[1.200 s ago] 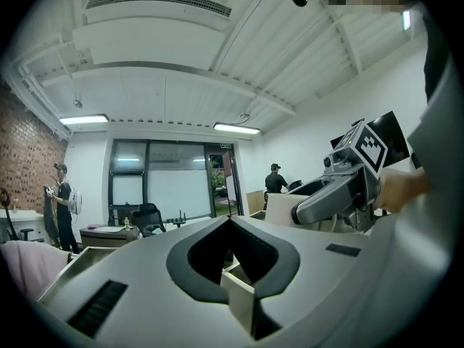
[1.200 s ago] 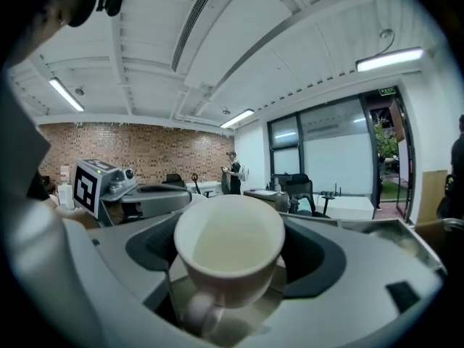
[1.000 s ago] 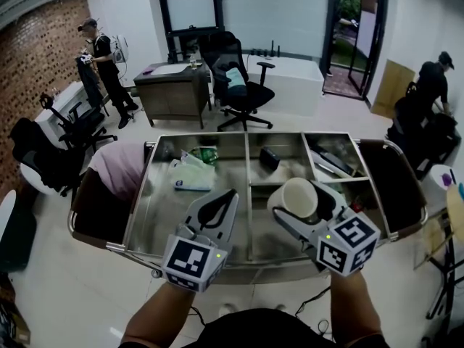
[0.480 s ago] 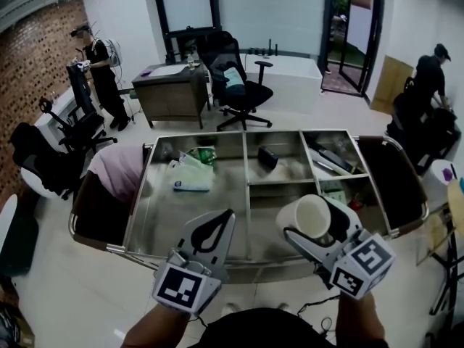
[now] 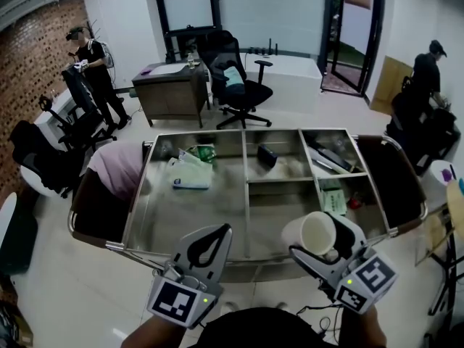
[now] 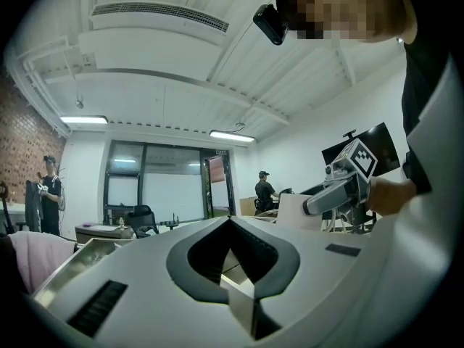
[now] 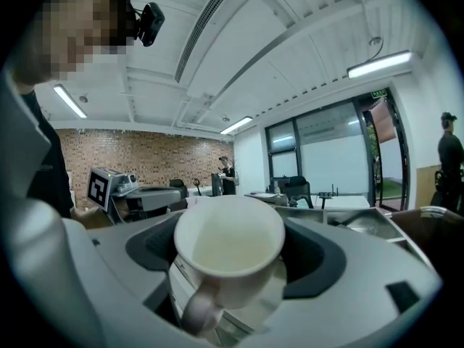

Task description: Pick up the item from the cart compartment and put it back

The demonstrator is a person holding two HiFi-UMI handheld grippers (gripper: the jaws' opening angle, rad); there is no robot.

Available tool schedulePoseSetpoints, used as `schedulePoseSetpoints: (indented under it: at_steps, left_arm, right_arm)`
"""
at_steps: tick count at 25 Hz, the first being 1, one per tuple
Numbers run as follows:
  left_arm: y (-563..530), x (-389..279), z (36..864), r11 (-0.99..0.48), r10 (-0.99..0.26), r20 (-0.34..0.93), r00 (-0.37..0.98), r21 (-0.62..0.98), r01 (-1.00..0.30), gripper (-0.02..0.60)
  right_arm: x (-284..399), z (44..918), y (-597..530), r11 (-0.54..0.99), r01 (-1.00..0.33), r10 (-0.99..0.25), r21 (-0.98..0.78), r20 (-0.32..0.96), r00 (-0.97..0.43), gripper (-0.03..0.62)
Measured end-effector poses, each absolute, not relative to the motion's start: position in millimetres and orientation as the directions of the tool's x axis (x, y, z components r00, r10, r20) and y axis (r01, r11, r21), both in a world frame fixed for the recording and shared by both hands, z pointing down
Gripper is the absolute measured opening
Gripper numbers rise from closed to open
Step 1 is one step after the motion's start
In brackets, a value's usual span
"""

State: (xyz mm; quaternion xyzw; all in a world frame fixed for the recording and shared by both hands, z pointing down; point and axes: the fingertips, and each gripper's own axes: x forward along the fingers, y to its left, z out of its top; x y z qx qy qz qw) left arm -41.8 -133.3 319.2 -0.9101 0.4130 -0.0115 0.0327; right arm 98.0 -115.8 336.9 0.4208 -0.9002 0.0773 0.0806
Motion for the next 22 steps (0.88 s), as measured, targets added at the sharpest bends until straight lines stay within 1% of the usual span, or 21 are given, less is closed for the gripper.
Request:
schedulePoseSetpoints:
  at_steps: [16, 22]
  left_arm:
    - [-117, -42, 329, -0.657, -0.754, 0.006, 0.657, -0.053, -0.752, 0.000]
    - [-118, -41, 335, -0.657, -0.754, 0.030, 0.656, -0.068, -0.751, 0.000]
  right_arm:
    - [95, 349, -105, 0.637, -0.767, -0.738, -0.080, 0.225, -0.637, 0.442]
    - [94, 348, -105, 0.636, -0.767, -0.738, -0.091, 0.222, -0.638, 0.442]
